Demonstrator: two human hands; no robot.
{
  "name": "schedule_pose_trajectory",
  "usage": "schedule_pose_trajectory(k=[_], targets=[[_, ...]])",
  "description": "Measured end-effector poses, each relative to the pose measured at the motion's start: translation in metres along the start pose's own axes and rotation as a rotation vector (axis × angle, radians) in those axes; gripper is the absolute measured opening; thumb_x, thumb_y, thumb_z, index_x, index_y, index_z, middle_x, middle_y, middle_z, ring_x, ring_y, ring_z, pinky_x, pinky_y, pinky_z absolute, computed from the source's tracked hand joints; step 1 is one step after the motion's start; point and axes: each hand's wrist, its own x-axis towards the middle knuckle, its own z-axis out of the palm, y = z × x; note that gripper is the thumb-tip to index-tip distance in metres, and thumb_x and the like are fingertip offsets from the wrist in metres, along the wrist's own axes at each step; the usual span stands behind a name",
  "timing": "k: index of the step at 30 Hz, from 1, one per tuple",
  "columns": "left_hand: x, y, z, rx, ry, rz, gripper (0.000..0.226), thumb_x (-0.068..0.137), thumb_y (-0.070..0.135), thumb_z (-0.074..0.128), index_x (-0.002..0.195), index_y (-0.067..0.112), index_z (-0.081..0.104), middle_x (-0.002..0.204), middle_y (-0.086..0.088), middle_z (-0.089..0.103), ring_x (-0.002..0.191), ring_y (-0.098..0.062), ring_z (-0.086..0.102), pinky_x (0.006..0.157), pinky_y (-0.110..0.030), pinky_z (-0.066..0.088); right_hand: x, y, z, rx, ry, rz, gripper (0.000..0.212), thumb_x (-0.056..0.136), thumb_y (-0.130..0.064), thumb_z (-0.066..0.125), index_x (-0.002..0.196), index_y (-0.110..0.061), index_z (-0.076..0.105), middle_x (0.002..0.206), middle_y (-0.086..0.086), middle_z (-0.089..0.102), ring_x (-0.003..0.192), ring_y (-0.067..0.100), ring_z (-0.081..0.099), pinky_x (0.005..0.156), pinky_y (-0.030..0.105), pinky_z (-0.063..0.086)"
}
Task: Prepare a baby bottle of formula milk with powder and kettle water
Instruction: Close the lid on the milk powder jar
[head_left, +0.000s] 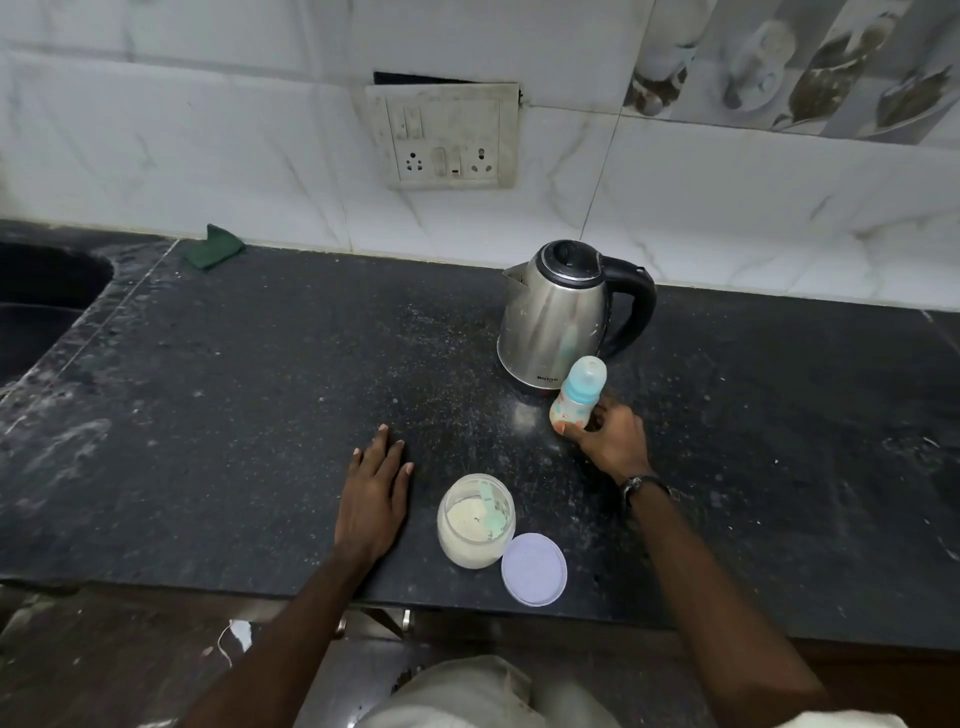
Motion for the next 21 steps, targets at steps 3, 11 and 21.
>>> schedule_pose_trajectory(k=[3,11,21], targets=[[-0.003,-0.003,0.002,-0.098,0.098,0.026,0.031,0.102,0.018,0.05,0.118,-0.001,0.069,0.154,-0.021,0.045,0.136,-0.031,0.052,0.111,-0.049,0.045,-0.014,0.004,-0.007,-0.148,0.023,0.093,0.054,0.077,-0.051,0.074,0.111,-0.011,0.061,0.106,0.011,0.068,0.096,0.03,0.063,0.076,0.038,0.052],[-0.007,0.015,-0.01,-0.467,0.223,-0.147,0.023,0.091,0.029,0.074,0.08,0.009,0.071,0.14,-0.014,0.061,0.12,-0.017,0.065,0.099,-0.044,0.056,-0.076,-0.01,-0.031,-0.351,-0.181,-0.193,0.019,0.092,-0.039,0.062,0.091,-0.023,0.072,0.081,-0.004,0.072,0.074,0.016,0.065,0.071,0.034,0.054],[-0.034,0.051,-0.003,-0.773,-0.057,0.185,0.108,0.087,0.077,0.052,0.15,-0.007,0.032,0.155,-0.021,0.043,0.14,-0.035,0.049,0.113,-0.045,0.044,-0.144,-0.022,0.012,-0.754,-0.525,-0.393,0.092,0.058,-0.076,0.071,0.127,-0.02,0.047,0.125,0.01,0.045,0.111,0.032,0.05,0.084,0.04,0.048]])
